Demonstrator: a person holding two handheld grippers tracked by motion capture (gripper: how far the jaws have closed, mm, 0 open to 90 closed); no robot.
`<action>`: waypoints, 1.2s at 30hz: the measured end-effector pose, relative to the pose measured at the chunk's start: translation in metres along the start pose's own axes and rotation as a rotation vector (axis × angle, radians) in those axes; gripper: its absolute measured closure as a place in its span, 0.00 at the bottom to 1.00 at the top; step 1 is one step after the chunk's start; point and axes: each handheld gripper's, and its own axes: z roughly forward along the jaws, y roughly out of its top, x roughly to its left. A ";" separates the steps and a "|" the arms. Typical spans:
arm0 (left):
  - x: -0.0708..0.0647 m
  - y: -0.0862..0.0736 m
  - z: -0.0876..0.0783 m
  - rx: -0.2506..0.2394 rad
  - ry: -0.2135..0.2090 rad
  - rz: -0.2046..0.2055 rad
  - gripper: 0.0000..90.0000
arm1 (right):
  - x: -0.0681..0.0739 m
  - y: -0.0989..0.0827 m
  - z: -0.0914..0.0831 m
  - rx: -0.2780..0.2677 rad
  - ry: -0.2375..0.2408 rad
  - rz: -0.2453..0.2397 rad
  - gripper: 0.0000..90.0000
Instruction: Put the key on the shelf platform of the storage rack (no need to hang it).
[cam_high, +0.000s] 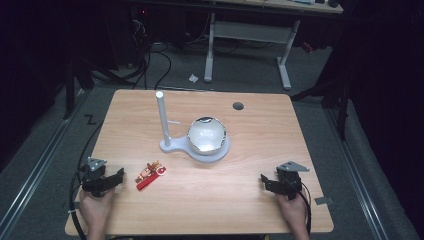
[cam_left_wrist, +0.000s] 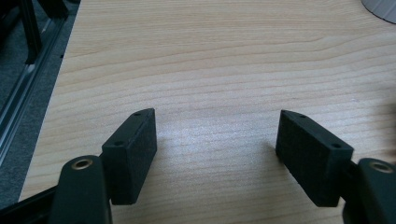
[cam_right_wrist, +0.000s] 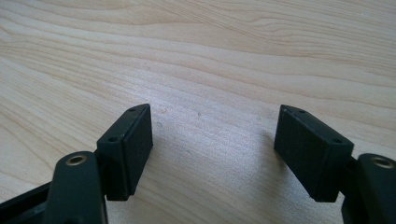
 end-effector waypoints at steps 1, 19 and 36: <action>0.000 0.000 0.000 0.000 0.000 0.000 0.33 | 0.000 0.000 0.000 0.000 0.000 0.000 0.31; 0.000 0.000 0.000 0.000 0.002 0.006 0.32 | 0.000 0.000 0.000 0.000 0.002 0.001 0.31; -0.001 0.000 0.001 0.006 -0.005 0.008 0.28 | 0.000 0.000 0.000 0.000 0.001 -0.001 0.31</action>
